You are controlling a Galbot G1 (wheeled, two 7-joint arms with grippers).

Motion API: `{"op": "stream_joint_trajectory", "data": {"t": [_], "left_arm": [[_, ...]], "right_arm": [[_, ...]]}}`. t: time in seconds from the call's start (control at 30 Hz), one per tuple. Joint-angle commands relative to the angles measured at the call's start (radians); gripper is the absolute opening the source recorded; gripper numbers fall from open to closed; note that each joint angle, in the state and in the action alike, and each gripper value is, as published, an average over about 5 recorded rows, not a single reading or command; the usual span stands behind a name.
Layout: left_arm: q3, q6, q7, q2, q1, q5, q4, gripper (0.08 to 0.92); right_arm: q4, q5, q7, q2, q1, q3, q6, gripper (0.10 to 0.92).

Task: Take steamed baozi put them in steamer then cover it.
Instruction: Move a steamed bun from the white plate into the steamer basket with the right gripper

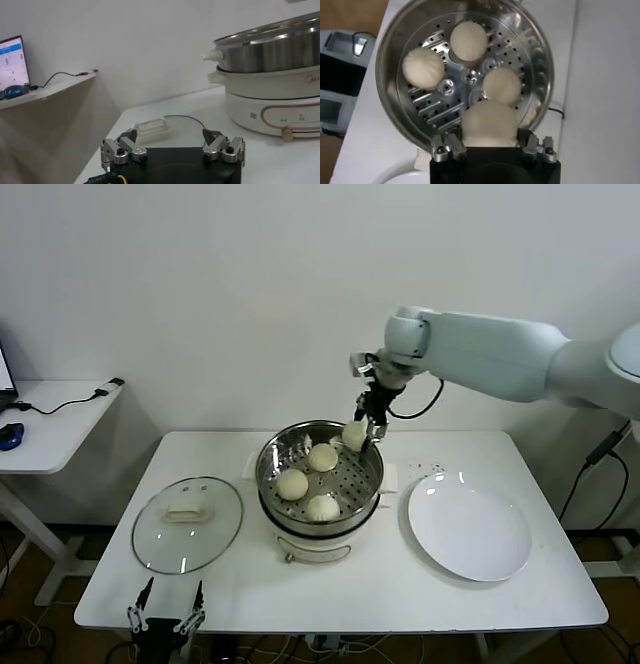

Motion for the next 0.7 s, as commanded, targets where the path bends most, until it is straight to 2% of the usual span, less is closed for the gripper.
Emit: {"op": "stream_joint_trajectory", "data": {"t": [0.03, 0.33, 0.7], "left_arm": [[0.002, 0.007, -0.005, 0.004, -0.009, -0.010, 0.010, 0.823], [-0.001, 0.004, -0.008, 0.011, -0.013, -0.024, 0.025, 0.823], [-0.003, 0.000, -0.006, 0.010, -0.012, -0.025, 0.032, 0.823]], "right_arm": [[0.006, 0.047, 0.035, 0.101, -0.042, -0.102, -0.022, 0.696], [-0.046, 0.003, 0.034, 0.120, -0.110, -0.099, -0.024, 0.696], [-0.030, -0.018, 0.038, 0.106, -0.129, -0.088, -0.027, 0.704]]}}
